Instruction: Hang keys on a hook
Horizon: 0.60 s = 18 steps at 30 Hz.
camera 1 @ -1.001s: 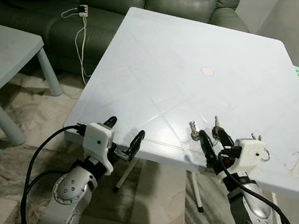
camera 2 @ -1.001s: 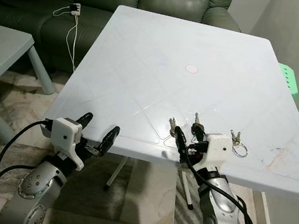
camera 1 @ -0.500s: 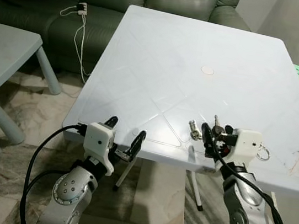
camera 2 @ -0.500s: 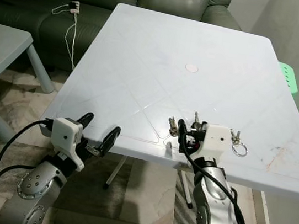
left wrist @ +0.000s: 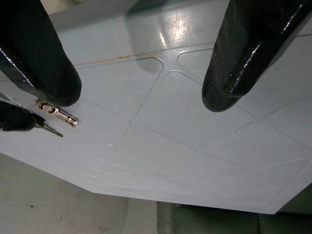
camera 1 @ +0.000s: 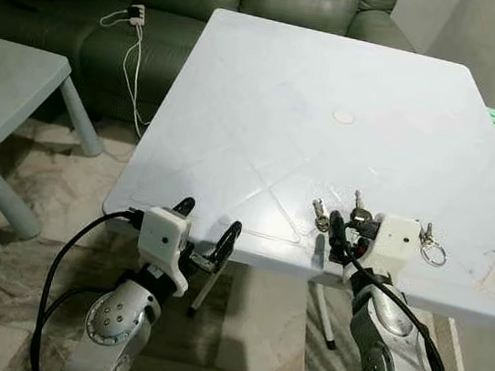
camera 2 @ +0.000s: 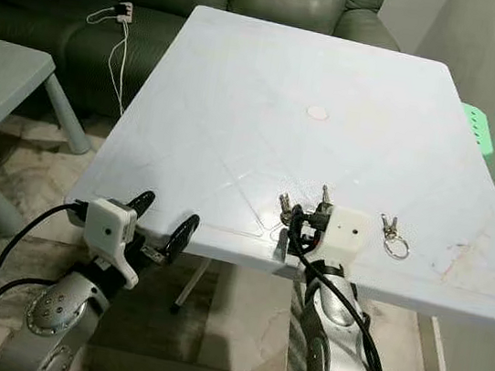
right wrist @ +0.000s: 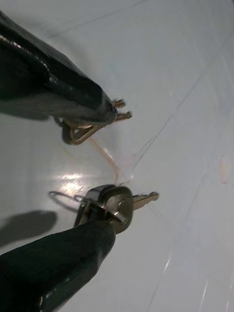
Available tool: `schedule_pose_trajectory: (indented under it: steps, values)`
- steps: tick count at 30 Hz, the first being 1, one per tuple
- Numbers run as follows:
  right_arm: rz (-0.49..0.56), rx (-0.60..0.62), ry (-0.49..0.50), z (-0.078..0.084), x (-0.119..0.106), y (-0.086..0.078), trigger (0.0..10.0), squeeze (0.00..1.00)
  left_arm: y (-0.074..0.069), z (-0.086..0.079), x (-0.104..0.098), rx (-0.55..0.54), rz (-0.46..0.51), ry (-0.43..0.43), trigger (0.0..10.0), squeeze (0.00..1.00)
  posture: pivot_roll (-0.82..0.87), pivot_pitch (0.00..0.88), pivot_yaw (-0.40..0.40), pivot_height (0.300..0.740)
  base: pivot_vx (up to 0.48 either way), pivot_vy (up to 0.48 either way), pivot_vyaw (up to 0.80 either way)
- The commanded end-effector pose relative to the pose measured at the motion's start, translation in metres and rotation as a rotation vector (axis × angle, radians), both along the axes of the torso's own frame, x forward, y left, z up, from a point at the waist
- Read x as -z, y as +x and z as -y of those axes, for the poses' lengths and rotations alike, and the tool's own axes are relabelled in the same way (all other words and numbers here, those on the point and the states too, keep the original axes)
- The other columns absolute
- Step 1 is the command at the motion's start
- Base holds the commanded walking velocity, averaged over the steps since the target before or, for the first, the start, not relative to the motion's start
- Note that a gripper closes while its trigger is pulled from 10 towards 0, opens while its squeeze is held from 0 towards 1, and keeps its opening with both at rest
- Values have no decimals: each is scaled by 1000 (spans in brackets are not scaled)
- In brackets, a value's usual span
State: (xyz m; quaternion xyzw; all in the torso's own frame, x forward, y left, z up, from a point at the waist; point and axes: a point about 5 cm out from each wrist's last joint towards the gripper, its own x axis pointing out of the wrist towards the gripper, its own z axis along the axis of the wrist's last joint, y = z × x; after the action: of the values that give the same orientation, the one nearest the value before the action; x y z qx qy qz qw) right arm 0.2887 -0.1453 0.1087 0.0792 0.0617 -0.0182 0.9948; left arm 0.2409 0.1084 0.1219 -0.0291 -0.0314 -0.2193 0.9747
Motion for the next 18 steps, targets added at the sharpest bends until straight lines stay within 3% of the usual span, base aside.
schedule_pose_trajectory:
  steps: [1,10,12,13,14,16,17,18]
  values:
    - [-9,25,-8,2,-2,-1,10000,0,-3,3,-1,9,-4,5,10000,0,58,130,-104,740,0,0,0]
    - [-12,39,15,-2,-3,-3,10000,0,-4,3,0,9,-12,5,10000,0,57,140,-101,740,0,0,0]
    - [20,19,42,-6,-7,-3,7529,0,-4,3,0,7,-14,4,10000,0,58,141,-101,740,0,0,0]
    - [27,15,42,-7,-8,-2,7569,0,-4,3,0,6,-14,2,10000,0,58,142,-101,740,0,0,0]
    - [24,12,41,-8,-8,-2,10000,0,-4,3,0,6,-14,2,10000,0,58,143,-100,740,0,0,0]
    - [28,10,42,-10,-9,-1,9412,0,-4,4,0,5,-15,1,10000,0,58,143,-100,740,0,0,0]
    - [41,6,46,-12,-10,0,5333,0,-4,4,0,5,-15,1,10000,0,58,144,-100,740,0,0,0]
    - [43,4,45,-12,-11,0,5333,0,-4,4,0,5,-14,2,10000,0,58,144,-100,740,0,0,0]
